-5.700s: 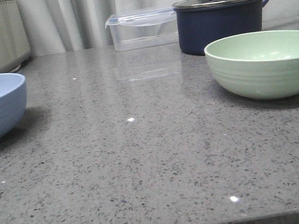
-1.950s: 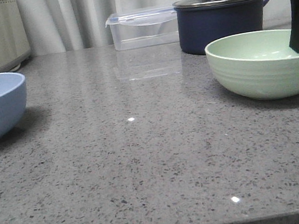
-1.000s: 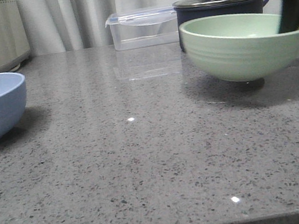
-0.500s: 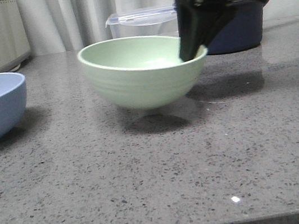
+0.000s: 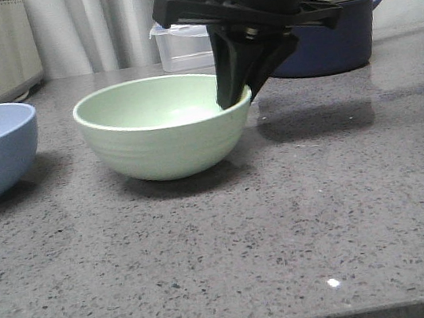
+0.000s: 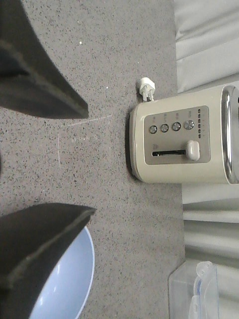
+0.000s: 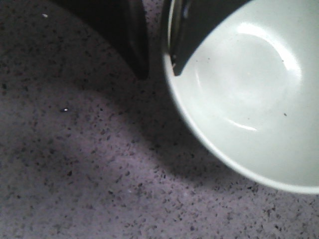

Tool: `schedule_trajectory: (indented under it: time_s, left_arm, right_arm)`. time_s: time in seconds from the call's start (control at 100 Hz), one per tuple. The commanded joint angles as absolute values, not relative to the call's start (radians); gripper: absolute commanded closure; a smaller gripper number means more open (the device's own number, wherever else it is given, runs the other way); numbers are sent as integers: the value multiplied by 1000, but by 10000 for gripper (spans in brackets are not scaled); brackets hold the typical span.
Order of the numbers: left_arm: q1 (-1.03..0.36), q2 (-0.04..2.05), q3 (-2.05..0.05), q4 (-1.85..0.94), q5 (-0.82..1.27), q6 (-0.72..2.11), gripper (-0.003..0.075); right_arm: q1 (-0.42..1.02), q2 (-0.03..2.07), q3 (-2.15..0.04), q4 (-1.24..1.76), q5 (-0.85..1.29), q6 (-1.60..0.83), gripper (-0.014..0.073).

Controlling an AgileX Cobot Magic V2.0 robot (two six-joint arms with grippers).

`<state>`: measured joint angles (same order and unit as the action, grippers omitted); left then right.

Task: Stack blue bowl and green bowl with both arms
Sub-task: 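Slide the green bowl with the right gripper toward the blue bowl, then open the right gripper and lift it off the green bowl rim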

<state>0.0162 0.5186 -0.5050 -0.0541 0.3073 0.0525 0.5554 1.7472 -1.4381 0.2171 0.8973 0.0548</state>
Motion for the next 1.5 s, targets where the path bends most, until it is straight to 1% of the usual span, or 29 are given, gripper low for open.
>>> schedule_trajectory:
  time_s: [0.0, 0.17, 0.63, 0.66, 0.73, 0.85, 0.94, 0.99, 1.21, 1.49]
  left_arm:
    - [21, 529, -542, -64, 226, 49, 335]
    - [21, 529, -542, -64, 226, 49, 335]
    - [21, 529, -542, -64, 226, 49, 335]
    - [21, 529, -542, -64, 226, 49, 335]
    - [21, 529, -542, -64, 226, 49, 335]
    - [21, 529, -542, -64, 226, 49, 335]
    - [21, 529, -542, -64, 226, 49, 335]
    - [21, 529, -542, -64, 226, 49, 335]
    - [21, 529, -542, -64, 226, 49, 335]
    - [21, 529, -542, -64, 221, 49, 335]
  right_arm:
    - [557, 1704, -1471, 227, 862, 53, 323]
    - [557, 1674, -1470, 226, 864, 53, 341]
    - [557, 1492, -1449, 208, 962, 53, 343]
    - [557, 1483, -1438, 208, 960, 53, 355]
    - [557, 1460, -1400, 208, 957, 53, 420]
    - [557, 1428, -1320, 208, 919, 53, 570]
    - [557, 1420, -1267, 208, 895, 53, 645]
    - [559, 1420, -1246, 209, 885, 53, 673]
    - [577, 1425, -1167, 240, 799, 53, 673]
    - [622, 1496, -1159, 242, 741, 52, 673]
